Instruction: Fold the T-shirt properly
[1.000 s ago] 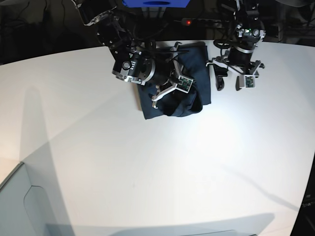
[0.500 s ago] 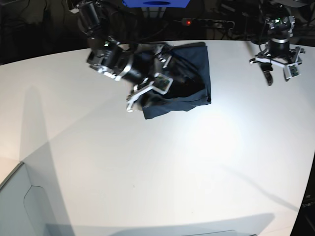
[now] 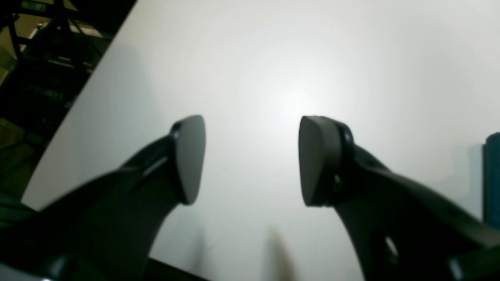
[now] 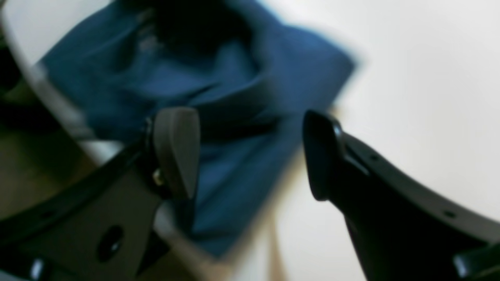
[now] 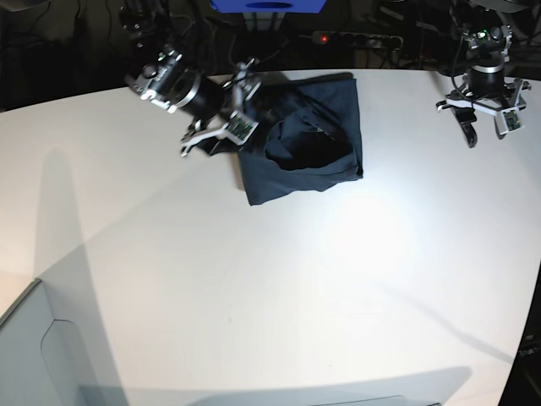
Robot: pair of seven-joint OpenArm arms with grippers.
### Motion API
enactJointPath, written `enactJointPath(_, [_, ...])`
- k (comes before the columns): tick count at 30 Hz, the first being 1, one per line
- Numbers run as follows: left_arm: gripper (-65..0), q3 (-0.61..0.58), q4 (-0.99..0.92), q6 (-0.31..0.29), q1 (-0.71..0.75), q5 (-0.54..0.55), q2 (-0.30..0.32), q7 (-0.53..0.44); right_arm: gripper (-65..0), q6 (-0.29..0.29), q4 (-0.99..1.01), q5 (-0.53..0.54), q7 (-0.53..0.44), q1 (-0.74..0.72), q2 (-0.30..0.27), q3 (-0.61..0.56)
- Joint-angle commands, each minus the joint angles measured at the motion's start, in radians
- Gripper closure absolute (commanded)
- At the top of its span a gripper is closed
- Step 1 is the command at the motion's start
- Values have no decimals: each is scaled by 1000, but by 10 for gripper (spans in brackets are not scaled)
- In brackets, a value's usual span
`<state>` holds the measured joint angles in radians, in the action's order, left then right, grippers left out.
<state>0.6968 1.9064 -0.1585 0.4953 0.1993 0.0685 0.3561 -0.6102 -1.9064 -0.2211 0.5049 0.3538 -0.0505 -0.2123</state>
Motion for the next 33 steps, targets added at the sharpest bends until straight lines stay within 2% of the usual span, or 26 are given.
enactJointPath(1, [-365, 5, 21, 3, -1, 7, 9, -25, -393, 6, -9, 25, -32, -2, 7, -48])
enactJointPath(4, [-365, 4, 21, 3, -11, 7, 9, -25, -393, 11, 11, 25, -32, -9, 13, -160])
enactJointPath(6, [-365, 5, 23, 3, -8, 7, 9, -25, -393, 13, 31, 25, -32, -22, 39, -203])
enactJointPath(8, [-365, 10, 23, 3, -5, 7, 9, -25, -393, 13, 48, 25, -32, -34, 57, -209])
enactJointPath(15, [-365, 13, 21, 3, -2, 7, 11, -25, -396, 11, 49, 25, -32, -39, 51, -227])
enactJointPath(21, [-365, 4, 25, 1, -1, 7, 7, -25, -396, 13, 14, 25, -32, -22, 22, -178])
enactJointPath(23, [-365, 2, 49, 1, 18, 9, -23, -25, -396, 13, 8, 25, -32, -20, 22, -148])
enactJointPath(26, [-365, -72, 114, 1, 82, 22, -85, -25, -396, 13, -6, 25, -32, -22, 22, -85])
enactJointPath(33, [-365, -289, 140, 1, 262, 184, -131, -25, -396, 13, -25, 25, -32, -29, 24, 44])
